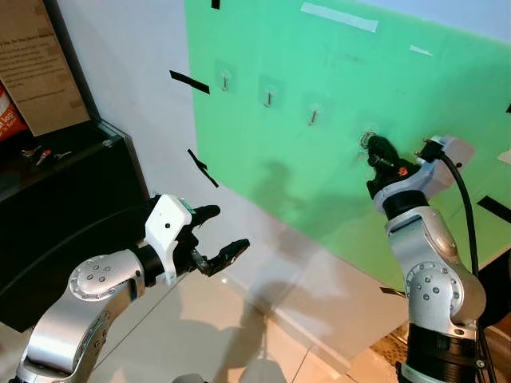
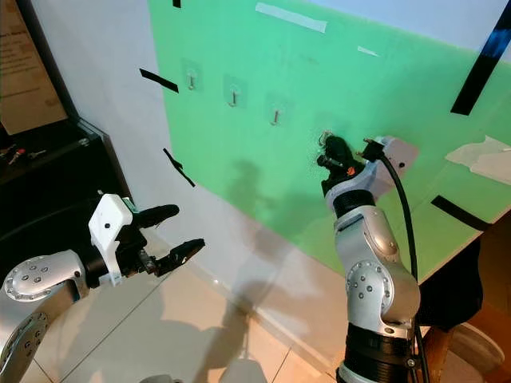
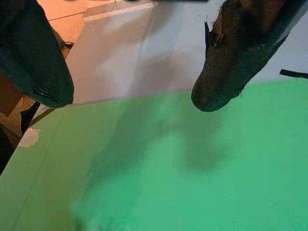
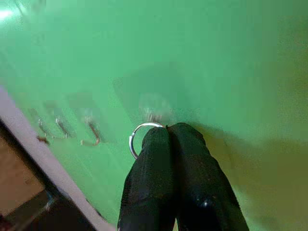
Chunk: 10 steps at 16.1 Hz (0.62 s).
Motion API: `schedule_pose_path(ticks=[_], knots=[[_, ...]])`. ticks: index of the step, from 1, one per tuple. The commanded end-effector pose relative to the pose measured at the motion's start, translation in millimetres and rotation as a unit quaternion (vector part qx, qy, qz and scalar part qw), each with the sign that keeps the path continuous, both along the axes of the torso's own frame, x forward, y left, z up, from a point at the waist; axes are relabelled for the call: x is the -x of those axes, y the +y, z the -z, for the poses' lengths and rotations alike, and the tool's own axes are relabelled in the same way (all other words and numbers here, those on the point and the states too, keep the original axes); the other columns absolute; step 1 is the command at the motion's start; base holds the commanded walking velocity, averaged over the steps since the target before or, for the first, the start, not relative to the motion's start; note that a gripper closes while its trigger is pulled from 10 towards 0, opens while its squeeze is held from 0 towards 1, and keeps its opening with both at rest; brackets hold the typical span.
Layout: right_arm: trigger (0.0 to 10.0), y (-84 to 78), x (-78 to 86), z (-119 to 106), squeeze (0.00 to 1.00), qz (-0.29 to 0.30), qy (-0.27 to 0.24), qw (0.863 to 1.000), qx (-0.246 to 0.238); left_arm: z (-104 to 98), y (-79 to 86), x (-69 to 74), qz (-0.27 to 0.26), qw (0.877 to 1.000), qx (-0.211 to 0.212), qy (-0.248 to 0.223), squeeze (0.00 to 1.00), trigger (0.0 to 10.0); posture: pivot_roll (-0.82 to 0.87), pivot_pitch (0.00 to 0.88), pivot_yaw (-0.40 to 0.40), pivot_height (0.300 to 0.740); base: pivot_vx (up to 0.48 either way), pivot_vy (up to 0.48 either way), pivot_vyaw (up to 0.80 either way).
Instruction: Hang keys on a hook
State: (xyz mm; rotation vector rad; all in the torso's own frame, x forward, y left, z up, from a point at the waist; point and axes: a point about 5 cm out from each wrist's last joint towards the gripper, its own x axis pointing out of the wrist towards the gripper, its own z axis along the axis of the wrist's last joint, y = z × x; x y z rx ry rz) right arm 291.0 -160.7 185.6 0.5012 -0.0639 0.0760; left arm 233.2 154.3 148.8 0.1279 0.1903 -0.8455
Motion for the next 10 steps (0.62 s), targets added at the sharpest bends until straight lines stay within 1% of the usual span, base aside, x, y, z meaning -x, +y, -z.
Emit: schedule_pose_path(ticks=[1, 6, 7, 10], knots=[[10.0, 2.5, 0.7, 4, 0.00, -0.010, 0.012, 1.000, 0.009, -2, -1.4, -0.6, 0.006, 1.000, -0.003, -0.001, 0.00, 10.0, 0.07, 0.000, -0.048, 0.740, 0.000, 0.000, 0.00], [10.0, 8.6, 2.3, 7, 0.00, -0.038, 0.020, 0.998, 0.037, -1, -1.8, -1.1, 0.007, 1.000, -0.002, 0.000, 0.00, 10.0, 0.07, 0.000, -0.049, 0.740, 0.000, 0.000, 0.00], [10.0, 8.0, 3.4, 12, 0.00, -0.039, 0.035, 0.997, 0.049, -1, -2.0, -0.9, 0.006, 1.000, -0.002, 0.000, 0.00, 10.0, 0.07, 0.000, -0.049, 0.740, 0.000, 0.000, 0.00], [10.0, 7.0, 5.6, 14, 0.00, -0.045, 0.040, 0.997, 0.052, -1, -1.5, -1.2, 0.005, 1.000, -0.003, 0.000, 0.00, 10.0, 0.08, 0.000, -0.051, 0.740, 0.000, 0.000, 0.00]])
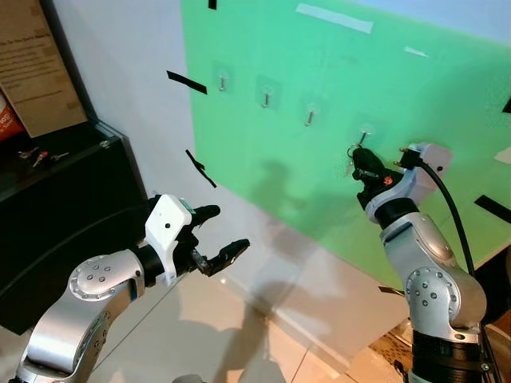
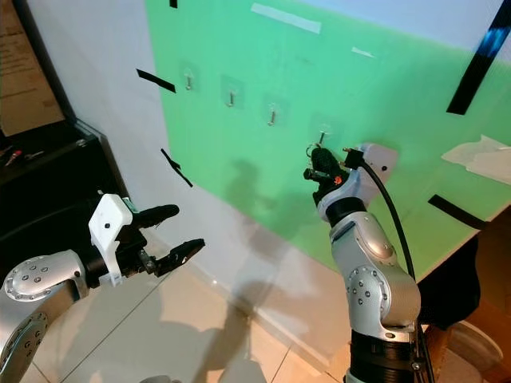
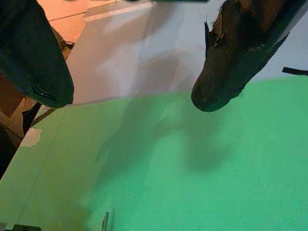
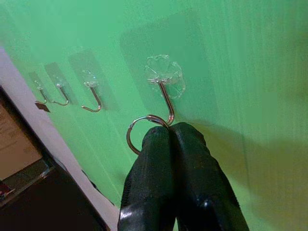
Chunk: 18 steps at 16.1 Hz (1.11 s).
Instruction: Hang keys on a hook
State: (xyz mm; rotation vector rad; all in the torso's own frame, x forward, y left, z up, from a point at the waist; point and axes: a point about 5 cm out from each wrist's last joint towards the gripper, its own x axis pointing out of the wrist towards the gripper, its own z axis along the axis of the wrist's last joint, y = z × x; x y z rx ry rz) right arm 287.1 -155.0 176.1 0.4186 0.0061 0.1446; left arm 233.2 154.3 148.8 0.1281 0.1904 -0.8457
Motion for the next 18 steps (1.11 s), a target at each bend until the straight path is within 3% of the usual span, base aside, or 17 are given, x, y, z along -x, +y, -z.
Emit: schedule_pose_path(ticks=[1, 4, 10, 14, 18], knots=[[10.0, 1.9, 3.9, 2, 0.00, -0.024, 0.006, 1.000, -0.006, -2, -1.2, -1.5, 0.005, 1.000, -0.003, -0.001, 0.00, 10.0, 0.08, 0.000, -0.050, 0.740, 0.000, 0.000, 0.00], [10.0, 1.5, 9.0, -1, 0.00, -0.065, -0.007, 0.998, -0.007, -2, -1.0, -1.8, 0.007, 1.000, -0.004, -0.001, 0.00, 10.0, 0.07, 0.000, -0.047, 0.740, 0.000, 0.000, 0.00], [10.0, 1.9, 6.0, 3, 0.00, -0.056, 0.004, 0.998, 0.041, -1, -2.1, -1.7, 0.006, 1.000, -0.002, 0.000, 0.00, 10.0, 0.07, 0.000, -0.050, 0.740, 0.000, 0.000, 0.00], [10.0, 1.6, -2.4, 15, 0.00, -0.018, 0.044, 0.996, 0.074, -1, -2.0, -1.2, 0.005, 1.000, -0.004, -0.001, 0.00, 10.0, 0.07, 0.000, -0.051, 0.740, 0.000, 0.000, 0.00], [10.0, -0.7, -7.0, 12, 0.00, 0.004, 0.039, 0.996, 0.081, -2, -1.8, -1.5, 0.001, 1.000, -0.003, -0.007, 0.00, 10.0, 0.07, 0.000, -0.053, 0.740, 0.000, 0.000, 0.00]])
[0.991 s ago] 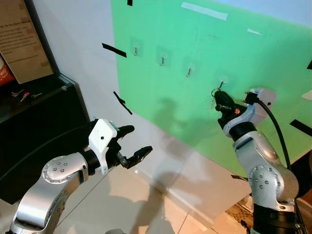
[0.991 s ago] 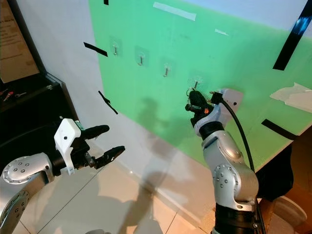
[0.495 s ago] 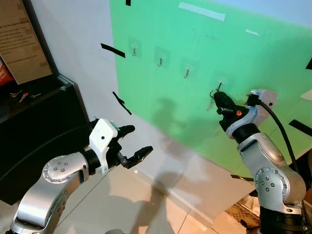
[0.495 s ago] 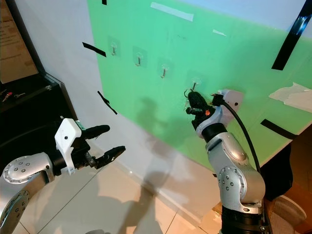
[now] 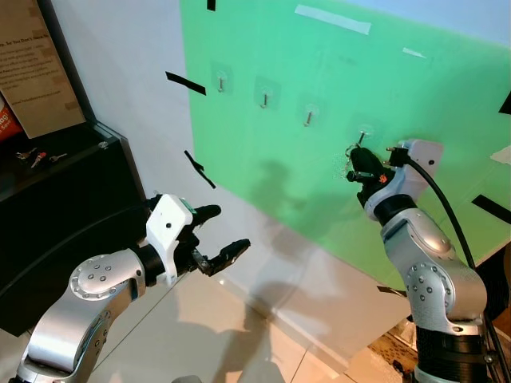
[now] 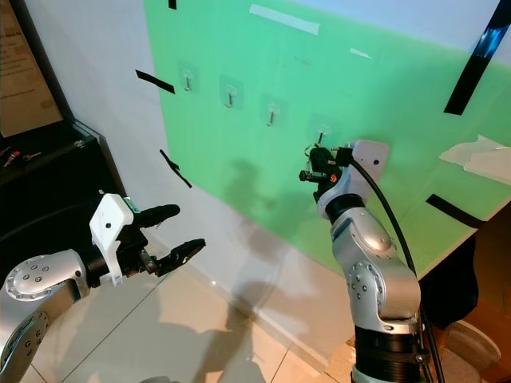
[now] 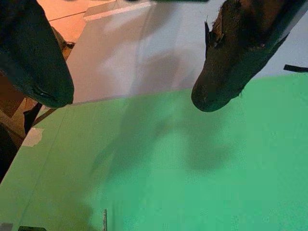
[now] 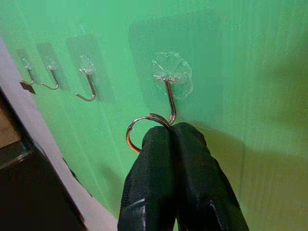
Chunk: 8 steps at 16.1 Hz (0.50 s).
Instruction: Hang keys on a hook
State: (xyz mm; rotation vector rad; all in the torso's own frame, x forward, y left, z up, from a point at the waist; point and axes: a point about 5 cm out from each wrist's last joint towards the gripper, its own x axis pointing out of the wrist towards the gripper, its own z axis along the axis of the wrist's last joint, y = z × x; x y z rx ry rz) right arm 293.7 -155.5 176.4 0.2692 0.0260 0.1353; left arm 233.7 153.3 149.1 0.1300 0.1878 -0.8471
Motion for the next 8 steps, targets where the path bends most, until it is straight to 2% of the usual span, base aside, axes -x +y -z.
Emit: schedule_pose_path(ticks=[1, 2, 5, 8], knots=[[10.0, -0.9, -0.1, 12, 0.43, 0.004, 0.030, 1.000, 0.005, -4, -1.3, -2.3, -0.002, 1.000, 0.007, -0.011, 0.00, 10.0, 0.07, 0.000, -0.052, 0.740, 0.000, 0.000, 0.00], [10.0, -2.0, 0.2, 11, 1.00, 0.009, 0.025, 1.000, 0.005, -8, -2.3, -3.7, -0.004, 1.000, 0.020, -0.015, 0.00, 10.0, 0.07, 0.000, -0.052, 0.740, 0.000, 0.000, 0.00], [10.0, -4.2, 2.4, 9, 1.00, 0.006, 0.006, 1.000, -0.008, -17, -7.5, -4.7, 0.008, 0.998, 0.054, -0.021, 0.00, 10.0, 0.07, 0.000, -0.047, 0.740, 0.000, 0.000, 0.00], [10.0, -7.6, 6.9, 7, 1.00, -0.004, -0.009, 1.000, -0.020, -17, -9.9, -2.8, 0.019, 0.998, 0.056, -0.015, 0.00, 10.0, 0.06, 0.000, -0.043, 0.740, 0.000, 0.000, 0.00]])
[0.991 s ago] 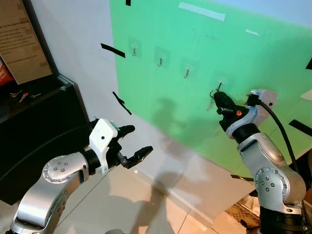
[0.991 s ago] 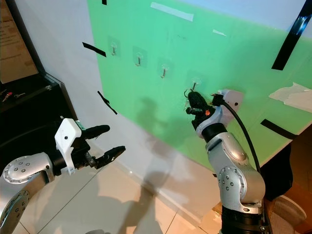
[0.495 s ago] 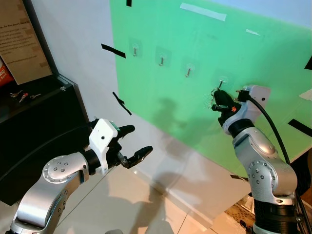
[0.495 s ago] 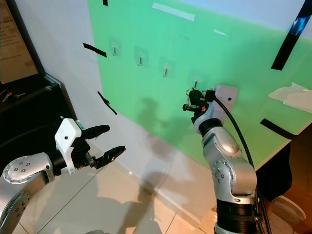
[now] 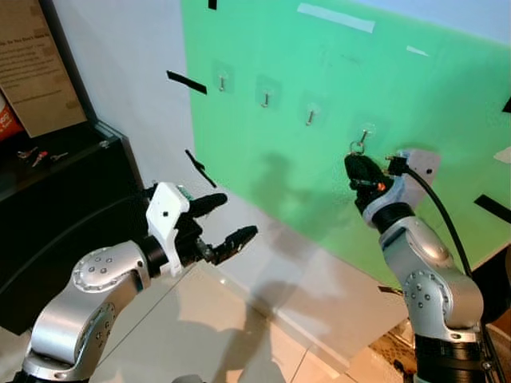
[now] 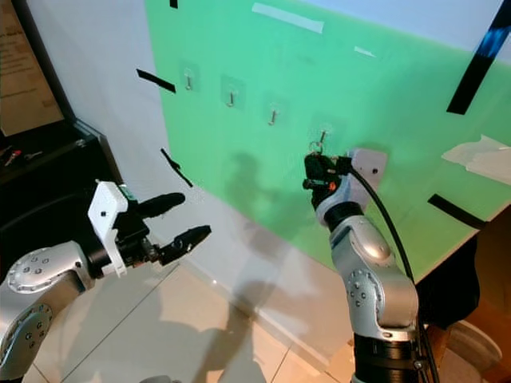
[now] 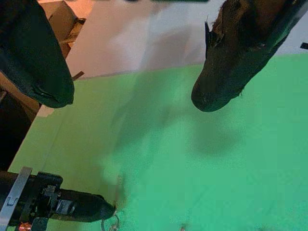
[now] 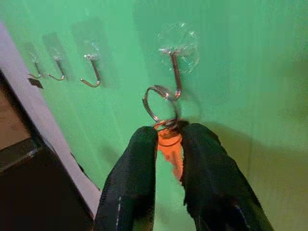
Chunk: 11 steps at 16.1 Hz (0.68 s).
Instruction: Hang keys on a hook
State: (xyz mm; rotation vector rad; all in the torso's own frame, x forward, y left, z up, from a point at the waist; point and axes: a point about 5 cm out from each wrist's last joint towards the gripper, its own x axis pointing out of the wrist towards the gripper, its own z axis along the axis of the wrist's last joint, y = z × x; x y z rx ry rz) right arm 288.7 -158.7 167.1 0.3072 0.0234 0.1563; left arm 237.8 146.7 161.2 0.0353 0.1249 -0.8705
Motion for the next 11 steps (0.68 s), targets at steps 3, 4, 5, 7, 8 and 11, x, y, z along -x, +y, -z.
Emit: schedule_pose_path(ticks=[3, 4, 5, 7, 8, 11], knots=[[10.0, -9.9, 6.1, -6, 1.00, -0.001, -0.030, 0.999, -0.030, -5, -1.8, 0.9, 0.005, 1.000, 0.006, -0.008, 0.00, 10.0, 0.07, 0.000, -0.046, 0.740, 0.000, 0.000, 0.00], [10.0, -15.7, 9.6, -7, 1.00, 0.005, -0.039, 0.999, -0.022, -5, 2.6, -1.6, -0.018, 1.000, 0.004, -0.013, 0.00, 10.0, 0.07, 0.000, -0.047, 0.740, 0.000, 0.000, 0.00], [10.0, -16.8, 10.4, -7, 1.00, 0.005, -0.042, 0.999, -0.020, -5, 4.0, -2.4, -0.025, 1.000, 0.002, -0.014, 0.00, 10.0, 0.07, 0.000, -0.047, 0.740, 0.000, 0.000, 0.00], [10.0, -19.1, 19.4, 9, 1.00, -0.001, -0.004, 0.999, 0.035, 4, 18.7, -9.9, -0.125, 0.992, -0.025, -0.026, 0.00, 10.0, 0.06, 0.000, -0.046, 0.740, 0.000, 0.000, 0.00], [10.0, -15.9, 22.9, 18, 1.00, -0.007, 0.008, 0.997, 0.074, 9, 22.2, -9.5, -0.154, 0.987, -0.032, -0.029, 0.00, 10.0, 0.06, 0.000, -0.051, 0.740, 0.000, 0.000, 0.00], [10.0, -4.5, 23.5, 41, 1.00, -0.003, 0.037, 0.993, 0.110, 27, 41.2, -11.7, -0.273, 0.957, -0.098, -0.026, 0.00, 10.0, 0.07, 0.000, -0.052, 0.740, 0.000, 0.000, 0.80]])
